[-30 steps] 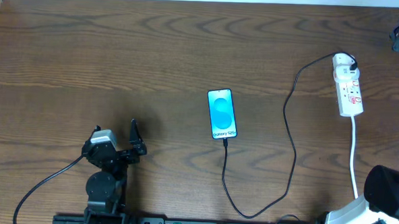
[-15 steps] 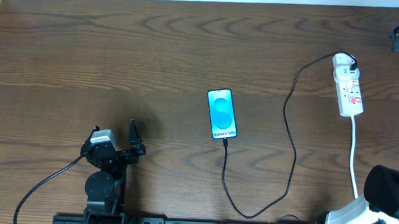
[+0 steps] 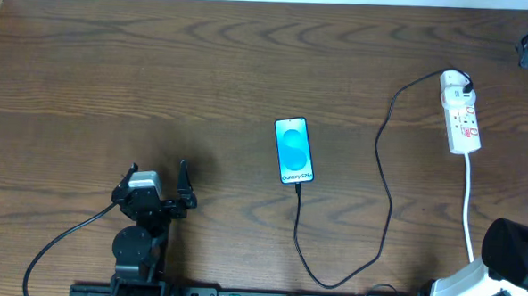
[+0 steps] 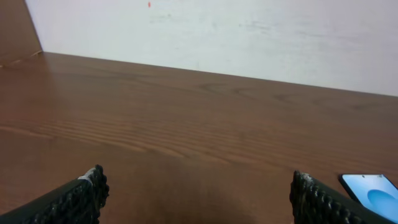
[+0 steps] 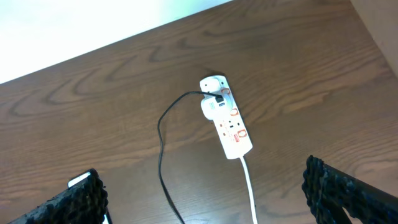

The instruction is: Plug charger to phone and switch on socket

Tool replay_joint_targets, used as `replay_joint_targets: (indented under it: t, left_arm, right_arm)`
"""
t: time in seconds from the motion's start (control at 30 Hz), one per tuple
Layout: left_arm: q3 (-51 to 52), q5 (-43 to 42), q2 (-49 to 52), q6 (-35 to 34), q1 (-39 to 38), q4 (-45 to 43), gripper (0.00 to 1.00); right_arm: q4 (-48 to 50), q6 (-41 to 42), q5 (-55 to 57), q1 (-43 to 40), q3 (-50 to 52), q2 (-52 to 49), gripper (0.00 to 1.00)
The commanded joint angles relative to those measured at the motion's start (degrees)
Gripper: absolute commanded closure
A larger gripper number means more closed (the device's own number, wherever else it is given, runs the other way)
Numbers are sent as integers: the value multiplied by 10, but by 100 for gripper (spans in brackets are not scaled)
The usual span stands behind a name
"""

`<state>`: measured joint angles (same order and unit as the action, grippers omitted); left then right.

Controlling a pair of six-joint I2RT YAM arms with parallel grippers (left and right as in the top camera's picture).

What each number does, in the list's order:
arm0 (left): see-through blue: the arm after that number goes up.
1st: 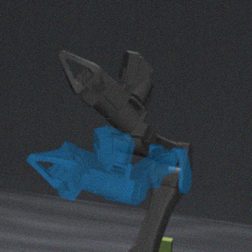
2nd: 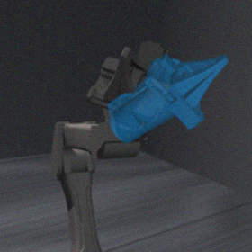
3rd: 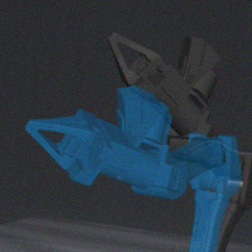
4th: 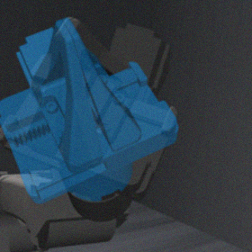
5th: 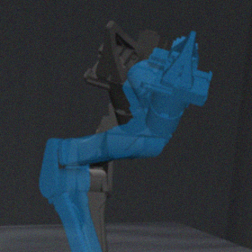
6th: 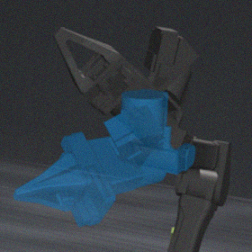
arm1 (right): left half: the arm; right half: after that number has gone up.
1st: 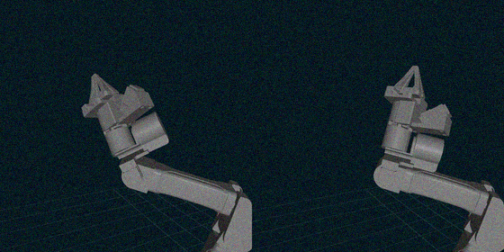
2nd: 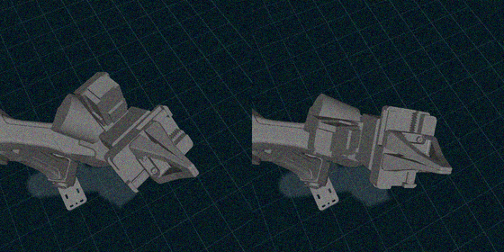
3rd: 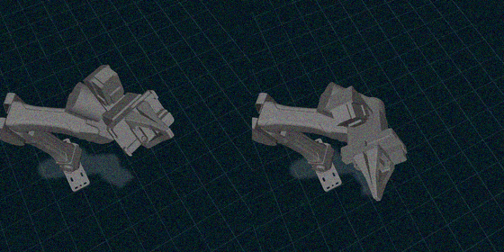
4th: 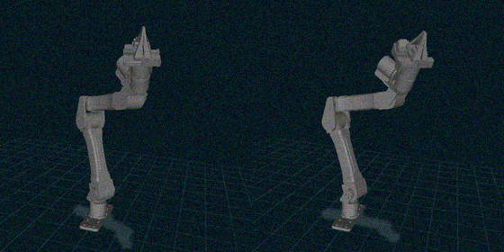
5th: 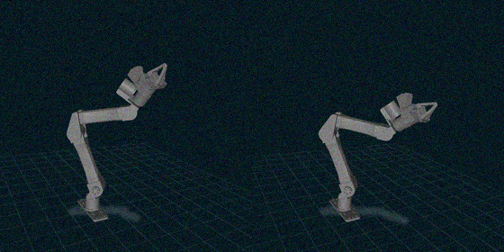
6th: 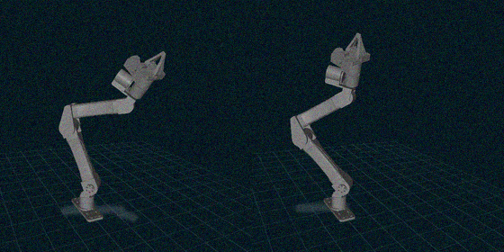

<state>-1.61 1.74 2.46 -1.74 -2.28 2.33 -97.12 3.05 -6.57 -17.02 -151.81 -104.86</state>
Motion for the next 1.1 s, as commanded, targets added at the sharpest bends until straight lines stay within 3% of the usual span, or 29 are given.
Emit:
replay_joint_targets:
  t: [0.0, 1.07]
  left_arm:
    - [13, -10, -6, 20, 3, 21, 5]
    - [13, -11, -7, 15, 3, 19, 5]
  right_arm:
    - [-2, 8, 2, 2, -3, 3, 1]
    - [-2, 8, 2, 2, -3, 3, 1]
